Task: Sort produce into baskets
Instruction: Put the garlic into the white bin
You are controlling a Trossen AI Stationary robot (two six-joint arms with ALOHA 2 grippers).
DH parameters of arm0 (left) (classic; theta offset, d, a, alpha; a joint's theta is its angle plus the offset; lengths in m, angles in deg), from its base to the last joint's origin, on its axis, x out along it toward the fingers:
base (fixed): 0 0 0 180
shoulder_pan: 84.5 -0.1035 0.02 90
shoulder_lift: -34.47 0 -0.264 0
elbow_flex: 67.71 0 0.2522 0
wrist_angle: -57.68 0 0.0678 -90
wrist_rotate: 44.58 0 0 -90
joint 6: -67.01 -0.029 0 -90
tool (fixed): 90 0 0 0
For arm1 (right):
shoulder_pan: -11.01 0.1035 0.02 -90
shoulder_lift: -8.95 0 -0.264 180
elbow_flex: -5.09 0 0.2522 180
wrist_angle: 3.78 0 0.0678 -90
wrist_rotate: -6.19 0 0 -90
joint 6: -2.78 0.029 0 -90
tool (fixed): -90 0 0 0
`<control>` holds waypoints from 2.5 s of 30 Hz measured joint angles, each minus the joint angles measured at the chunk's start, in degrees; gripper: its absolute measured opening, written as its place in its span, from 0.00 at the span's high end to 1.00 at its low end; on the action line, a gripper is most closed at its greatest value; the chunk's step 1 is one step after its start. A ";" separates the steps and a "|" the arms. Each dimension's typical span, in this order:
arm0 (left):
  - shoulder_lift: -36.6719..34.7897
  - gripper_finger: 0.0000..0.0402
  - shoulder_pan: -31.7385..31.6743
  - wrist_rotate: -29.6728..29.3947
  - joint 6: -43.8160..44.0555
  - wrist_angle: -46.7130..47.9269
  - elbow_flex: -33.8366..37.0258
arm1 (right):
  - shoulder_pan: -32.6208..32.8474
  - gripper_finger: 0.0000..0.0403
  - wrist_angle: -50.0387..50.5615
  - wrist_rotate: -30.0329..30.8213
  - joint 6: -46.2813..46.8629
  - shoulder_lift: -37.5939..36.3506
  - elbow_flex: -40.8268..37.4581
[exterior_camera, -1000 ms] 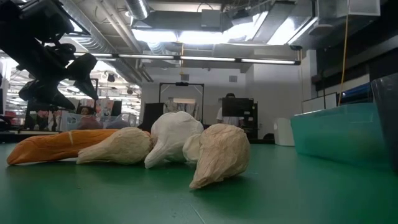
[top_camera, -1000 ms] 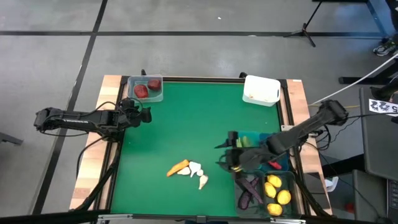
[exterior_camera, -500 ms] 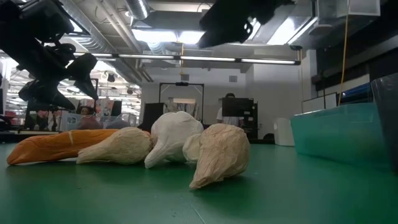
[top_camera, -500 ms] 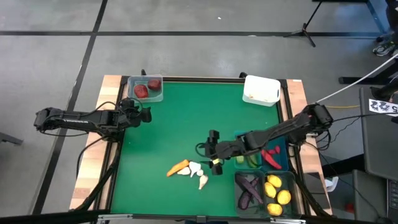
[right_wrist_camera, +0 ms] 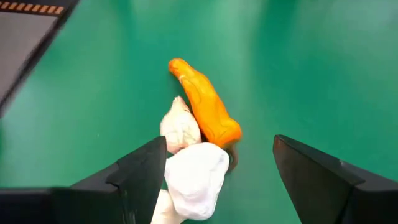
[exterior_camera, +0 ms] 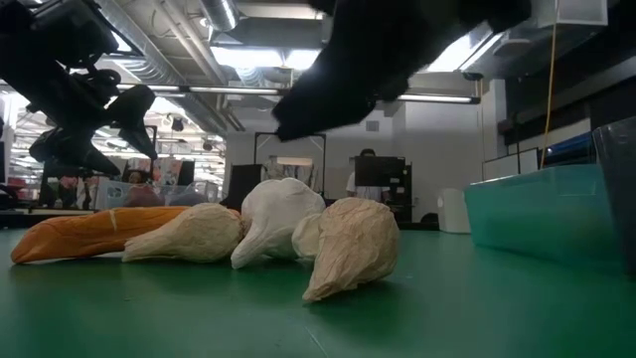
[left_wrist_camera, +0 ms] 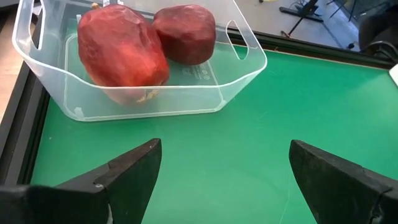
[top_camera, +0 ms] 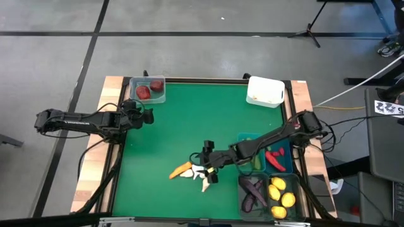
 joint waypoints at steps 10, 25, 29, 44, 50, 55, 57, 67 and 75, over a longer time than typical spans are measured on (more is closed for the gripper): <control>0.02 0.14 -0.02 0.00 0.66 -0.02 -0.01 | 0.00 0.27 -5.01 -3.30 0.31 4.26 0.04; 0.02 0.14 -0.01 0.07 0.77 0.01 0.00 | -2.01 0.27 -5.31 -7.87 6.78 7.99 0.00; 0.02 0.14 -0.01 0.09 0.62 0.02 0.01 | -1.96 0.27 -5.32 -7.78 6.76 7.99 0.00; 0.00 0.14 0.00 0.11 0.53 0.02 0.01 | -1.97 0.49 -4.75 -7.84 9.19 7.99 0.00; 0.01 0.14 0.00 0.11 0.50 0.02 0.00 | -1.98 0.57 -4.75 -7.84 9.18 7.99 0.01; 0.00 0.14 -0.02 0.13 0.48 0.04 -0.01 | -2.71 0.58 -2.74 -7.90 9.23 6.99 0.02; 0.00 0.14 -0.01 0.11 0.26 0.07 0.01 | -3.23 0.57 -1.26 -7.79 9.04 5.66 0.02; 0.02 0.14 -0.01 0.55 -0.60 0.08 0.00 | -6.91 0.57 6.97 -6.12 3.90 -4.91 0.00; 0.02 0.14 0.00 0.55 -0.81 0.15 0.01 | -10.89 0.57 23.97 2.67 -0.40 -16.41 0.02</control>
